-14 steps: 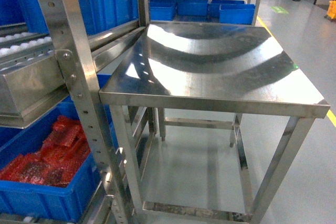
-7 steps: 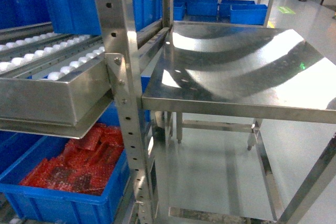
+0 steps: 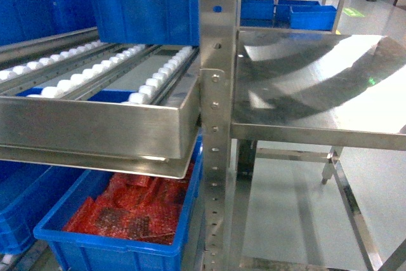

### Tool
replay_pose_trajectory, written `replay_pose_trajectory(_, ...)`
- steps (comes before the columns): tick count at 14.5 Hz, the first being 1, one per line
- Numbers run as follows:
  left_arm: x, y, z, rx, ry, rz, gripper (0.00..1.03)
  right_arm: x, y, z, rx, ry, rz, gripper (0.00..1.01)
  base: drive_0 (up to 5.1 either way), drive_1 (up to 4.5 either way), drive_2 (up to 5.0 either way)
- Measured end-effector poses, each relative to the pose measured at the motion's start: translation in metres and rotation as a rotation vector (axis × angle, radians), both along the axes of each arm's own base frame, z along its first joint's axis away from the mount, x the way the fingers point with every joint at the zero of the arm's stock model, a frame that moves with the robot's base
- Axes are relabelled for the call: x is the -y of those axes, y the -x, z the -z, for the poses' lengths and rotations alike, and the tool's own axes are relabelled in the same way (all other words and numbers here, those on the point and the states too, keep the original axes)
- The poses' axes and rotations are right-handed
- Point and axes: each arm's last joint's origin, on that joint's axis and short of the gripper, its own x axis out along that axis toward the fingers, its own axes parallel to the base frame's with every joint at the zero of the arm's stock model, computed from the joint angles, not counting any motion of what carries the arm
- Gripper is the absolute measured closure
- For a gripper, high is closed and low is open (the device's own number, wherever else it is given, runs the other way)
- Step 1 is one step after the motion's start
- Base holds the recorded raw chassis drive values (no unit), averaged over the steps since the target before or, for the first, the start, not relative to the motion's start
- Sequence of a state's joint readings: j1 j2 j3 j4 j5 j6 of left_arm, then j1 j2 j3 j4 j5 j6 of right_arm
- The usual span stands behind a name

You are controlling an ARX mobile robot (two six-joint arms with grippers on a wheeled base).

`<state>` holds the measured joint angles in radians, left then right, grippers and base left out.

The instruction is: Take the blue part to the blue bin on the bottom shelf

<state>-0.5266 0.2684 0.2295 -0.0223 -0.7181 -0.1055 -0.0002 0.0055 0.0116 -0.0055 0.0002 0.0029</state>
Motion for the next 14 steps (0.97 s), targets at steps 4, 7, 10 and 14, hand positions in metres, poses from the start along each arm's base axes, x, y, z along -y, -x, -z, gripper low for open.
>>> replay_pose_trajectory(4,0.0,0.0,0.0001,-0.001,-0.001,0.0,0.6,0.0,0.0,-0.0002,0.002,0.0,0.0,0.03,-4.7,3.69,1.1)
replay_pose_trajectory(7,0.0,0.0,0.0,0.0,0.0,0.0,0.6,0.0,0.0,-0.0001,0.001,0.0,0.0,0.03,-4.7,3.69,1.1)
replay_pose_trajectory(10,0.0,0.0,0.0,0.0,0.0,0.0,0.6,0.0,0.0,-0.0004,0.004,0.0,0.0,0.03,-4.5,4.02,0.9)
replay_pose_trajectory(14,0.0,0.0,-0.0001,0.001,0.001,0.0,0.6,0.0,0.0,-0.0001,0.002,0.0,0.0,0.03,-4.4,4.19,0.7)
